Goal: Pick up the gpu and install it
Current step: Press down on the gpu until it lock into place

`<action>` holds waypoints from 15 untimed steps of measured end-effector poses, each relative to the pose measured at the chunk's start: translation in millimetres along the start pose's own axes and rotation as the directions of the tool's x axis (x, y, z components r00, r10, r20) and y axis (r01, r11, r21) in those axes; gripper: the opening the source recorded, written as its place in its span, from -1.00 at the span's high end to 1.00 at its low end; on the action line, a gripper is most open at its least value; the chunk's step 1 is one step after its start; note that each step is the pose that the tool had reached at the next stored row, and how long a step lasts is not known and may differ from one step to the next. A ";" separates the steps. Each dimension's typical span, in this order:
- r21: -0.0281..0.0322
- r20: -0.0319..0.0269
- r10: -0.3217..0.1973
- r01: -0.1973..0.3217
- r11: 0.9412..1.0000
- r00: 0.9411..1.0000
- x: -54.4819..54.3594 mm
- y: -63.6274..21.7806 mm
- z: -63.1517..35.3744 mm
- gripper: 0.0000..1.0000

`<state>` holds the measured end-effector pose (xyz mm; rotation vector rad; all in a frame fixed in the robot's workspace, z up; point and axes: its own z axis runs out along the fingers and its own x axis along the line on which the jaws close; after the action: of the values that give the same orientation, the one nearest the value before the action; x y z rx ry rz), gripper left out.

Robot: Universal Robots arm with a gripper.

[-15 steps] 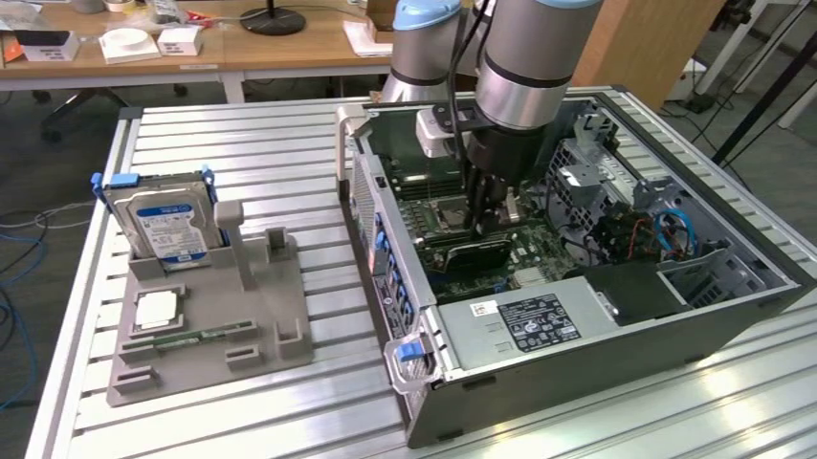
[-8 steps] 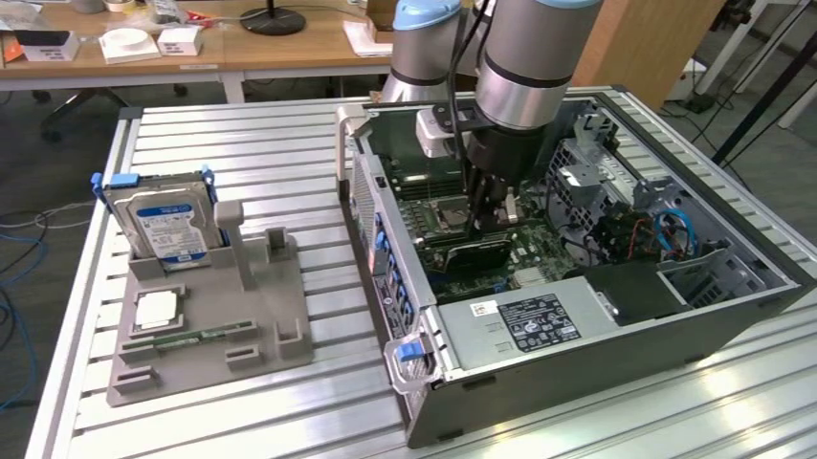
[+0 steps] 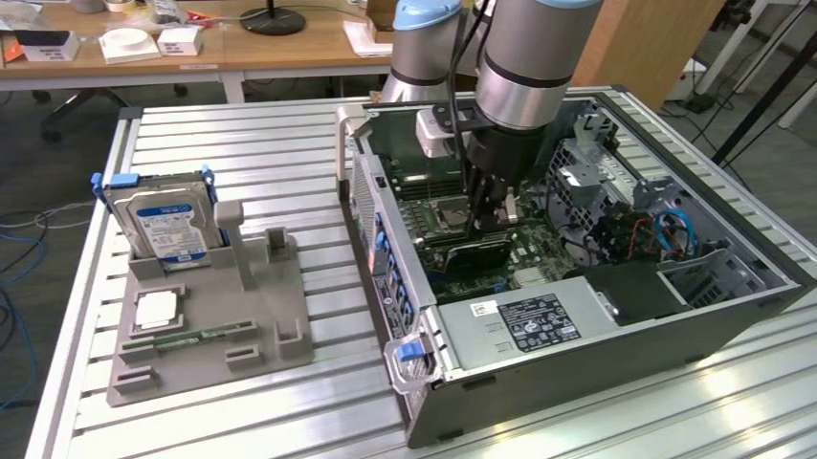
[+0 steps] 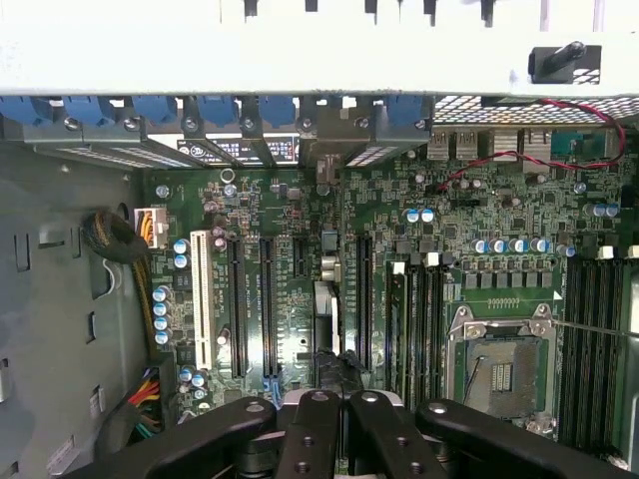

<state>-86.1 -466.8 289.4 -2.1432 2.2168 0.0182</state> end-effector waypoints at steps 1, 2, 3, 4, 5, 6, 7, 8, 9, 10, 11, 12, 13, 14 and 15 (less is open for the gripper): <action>0.000 0.000 0.000 0.000 1.000 1.000 0.0 0.0 0.0 0.79; 0.000 0.000 0.000 0.000 1.000 1.000 0.0 0.0 0.0 0.79; 0.000 0.000 0.000 0.000 1.000 1.000 0.0 0.0 0.0 0.79; 0.000 0.000 0.000 0.000 1.000 1.000 0.0 0.0 0.0 0.79; 0.000 0.000 0.000 0.000 1.000 1.000 0.0 0.0 0.0 0.79; 0.000 0.000 0.000 0.000 1.000 1.000 0.0 0.0 0.0 0.79; 0.000 0.000 0.000 0.000 1.000 1.000 0.1 0.0 1.2 0.79; 0.001 0.000 0.000 0.000 1.000 1.000 0.5 0.2 8.7 0.79; 0.002 0.000 0.000 0.000 1.000 1.000 0.7 0.4 14.8 0.79; 0.003 0.000 0.000 0.000 1.000 1.000 0.8 0.5 16.8 0.79; 0.003 0.000 0.000 0.000 1.000 1.000 0.9 0.6 18.6 0.79; 0.003 0.000 0.000 0.000 1.000 1.000 1.0 0.7 20.4 0.79; 0.003 0.000 0.000 0.000 1.000 1.000 1.1 0.7 22.1 0.79; 0.003 0.000 0.000 0.000 1.000 1.000 1.1 0.8 23.3 0.79; 0.003 0.000 0.000 0.000 1.000 1.000 1.2 0.8 23.2 0.79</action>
<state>-86.1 -466.8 266.1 -2.1415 2.2158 0.0139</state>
